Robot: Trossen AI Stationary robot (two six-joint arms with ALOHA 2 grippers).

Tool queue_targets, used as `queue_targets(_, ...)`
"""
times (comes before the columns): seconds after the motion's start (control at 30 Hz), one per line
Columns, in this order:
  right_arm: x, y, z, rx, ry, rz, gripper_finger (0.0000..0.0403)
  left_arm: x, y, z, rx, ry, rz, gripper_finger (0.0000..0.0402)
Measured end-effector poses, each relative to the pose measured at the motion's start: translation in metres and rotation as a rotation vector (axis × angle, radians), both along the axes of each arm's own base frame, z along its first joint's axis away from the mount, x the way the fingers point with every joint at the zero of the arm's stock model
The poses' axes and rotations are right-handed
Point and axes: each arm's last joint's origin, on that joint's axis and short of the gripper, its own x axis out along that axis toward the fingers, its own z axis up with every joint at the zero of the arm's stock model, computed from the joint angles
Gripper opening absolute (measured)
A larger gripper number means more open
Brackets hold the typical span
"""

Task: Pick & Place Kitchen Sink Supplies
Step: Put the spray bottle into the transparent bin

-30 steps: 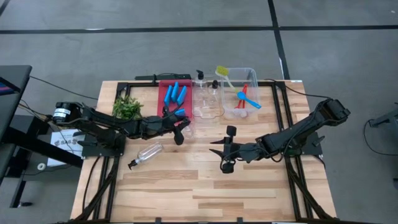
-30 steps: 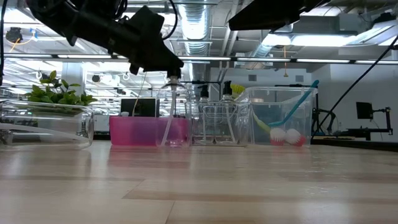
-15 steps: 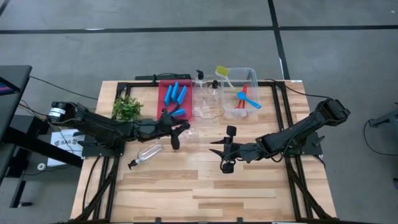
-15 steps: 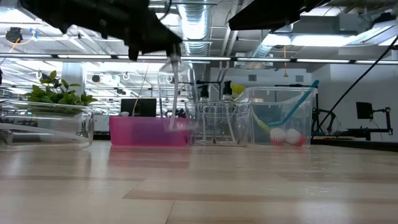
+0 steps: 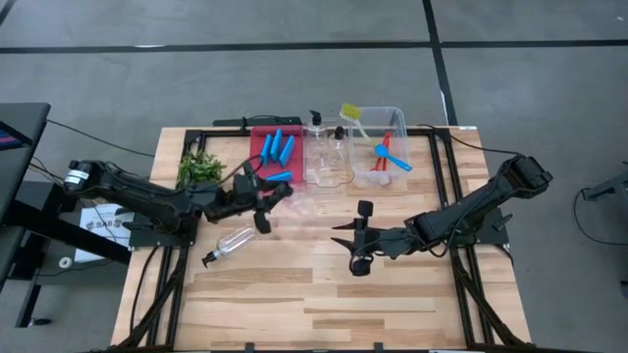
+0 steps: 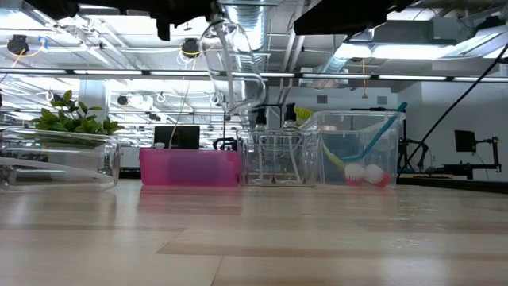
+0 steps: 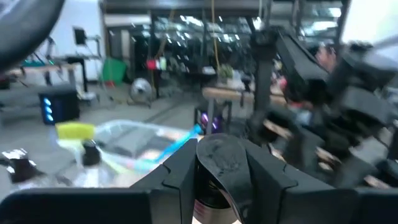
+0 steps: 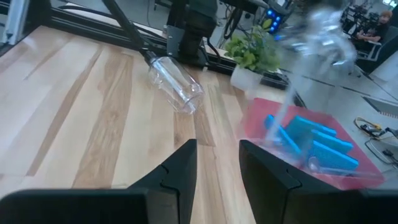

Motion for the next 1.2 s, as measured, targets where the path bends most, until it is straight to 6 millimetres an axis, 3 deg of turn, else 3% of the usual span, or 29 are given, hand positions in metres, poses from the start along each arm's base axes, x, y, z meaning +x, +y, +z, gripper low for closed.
queue_targets(0.4, 0.000, 0.001, 0.000, -0.006, -0.001, 0.004, 0.0113, 0.008, 0.051, 0.007, 0.044, -0.065, 0.218, 0.0106)
queue_targets(0.57, 0.000, 0.000, 0.001, -0.025, 0.000, 0.007, 0.0113, 0.028, 0.075, 0.012, 0.068, -0.053, 0.201, 0.0106)
queue_targets(1.0, 0.000, -0.001, 0.000, -0.028, 0.008, 0.002, 0.0113, 0.056, 0.124, -0.008, 0.080, 0.055, 0.314, 0.0106)
queue_targets(1.2, 0.000, -0.001, -0.001, -0.033, 0.018, 0.002, 0.0113, 0.066, 0.135, -0.020, 0.053, 0.065, 0.297, 0.0106)
